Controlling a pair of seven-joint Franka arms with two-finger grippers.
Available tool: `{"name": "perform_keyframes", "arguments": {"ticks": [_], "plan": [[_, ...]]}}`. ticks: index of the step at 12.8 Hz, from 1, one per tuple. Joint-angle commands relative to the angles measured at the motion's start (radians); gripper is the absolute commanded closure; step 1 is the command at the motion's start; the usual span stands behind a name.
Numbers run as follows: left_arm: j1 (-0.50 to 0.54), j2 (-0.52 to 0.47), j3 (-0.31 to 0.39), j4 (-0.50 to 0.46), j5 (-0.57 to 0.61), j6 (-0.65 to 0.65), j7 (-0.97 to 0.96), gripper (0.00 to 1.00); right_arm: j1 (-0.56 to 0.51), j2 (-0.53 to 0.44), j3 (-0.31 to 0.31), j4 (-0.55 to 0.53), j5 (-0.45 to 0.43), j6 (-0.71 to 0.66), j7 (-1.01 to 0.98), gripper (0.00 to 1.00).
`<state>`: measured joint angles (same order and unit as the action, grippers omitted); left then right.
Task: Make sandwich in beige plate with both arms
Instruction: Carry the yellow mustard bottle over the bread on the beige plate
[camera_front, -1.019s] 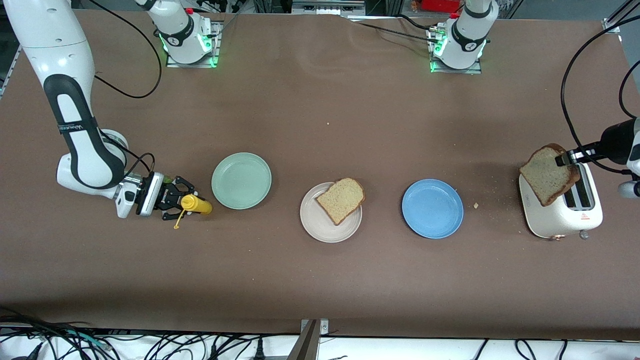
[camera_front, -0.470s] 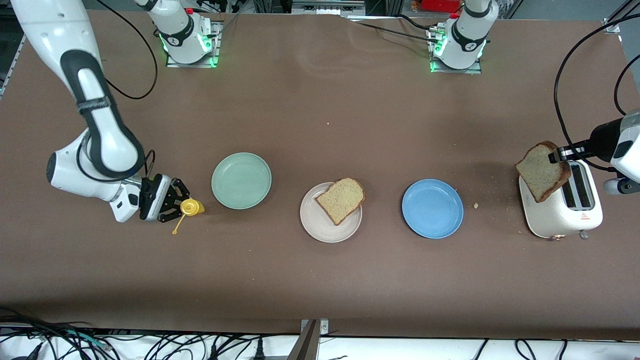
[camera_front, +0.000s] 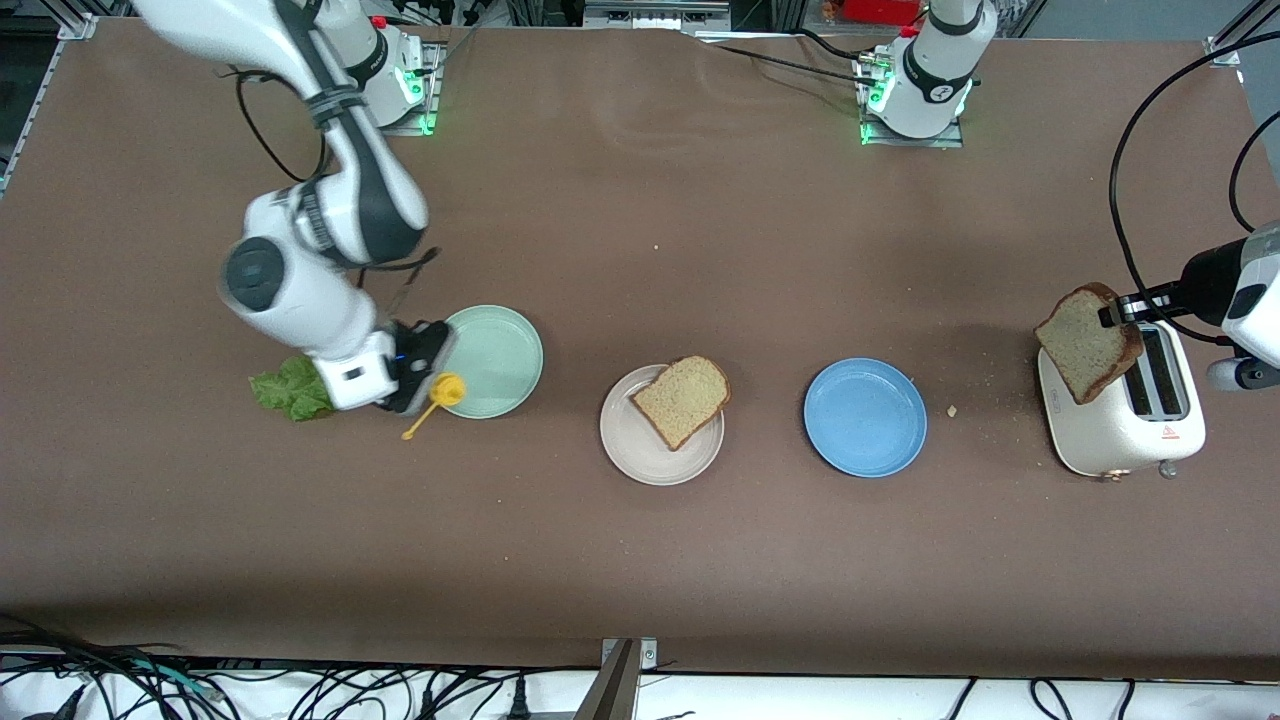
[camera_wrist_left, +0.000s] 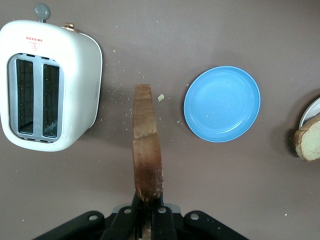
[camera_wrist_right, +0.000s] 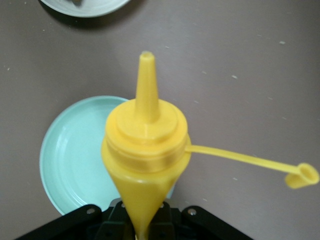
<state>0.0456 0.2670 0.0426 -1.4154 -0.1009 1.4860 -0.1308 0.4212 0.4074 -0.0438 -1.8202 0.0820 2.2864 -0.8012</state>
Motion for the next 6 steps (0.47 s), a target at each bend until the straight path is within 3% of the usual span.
{"name": "perform_keyframes", "arguments": {"ticks": [1,4,6], "plan": [[-0.006,-0.011,0.013,-0.013,-0.013,0.007,0.039,1.0,0.256,0.066,-0.157,0.091,-0.154,-0.097,0.234,1.0],[-0.003,-0.011,0.013,-0.011,-0.014,0.007,0.039,1.0,0.479,0.229,-0.253,0.307,-0.283,-0.324,0.445,1.0],[-0.003,-0.011,0.013,-0.011,-0.014,0.007,0.039,1.0,0.576,0.336,-0.303,0.396,-0.349,-0.401,0.523,1.0]]}}
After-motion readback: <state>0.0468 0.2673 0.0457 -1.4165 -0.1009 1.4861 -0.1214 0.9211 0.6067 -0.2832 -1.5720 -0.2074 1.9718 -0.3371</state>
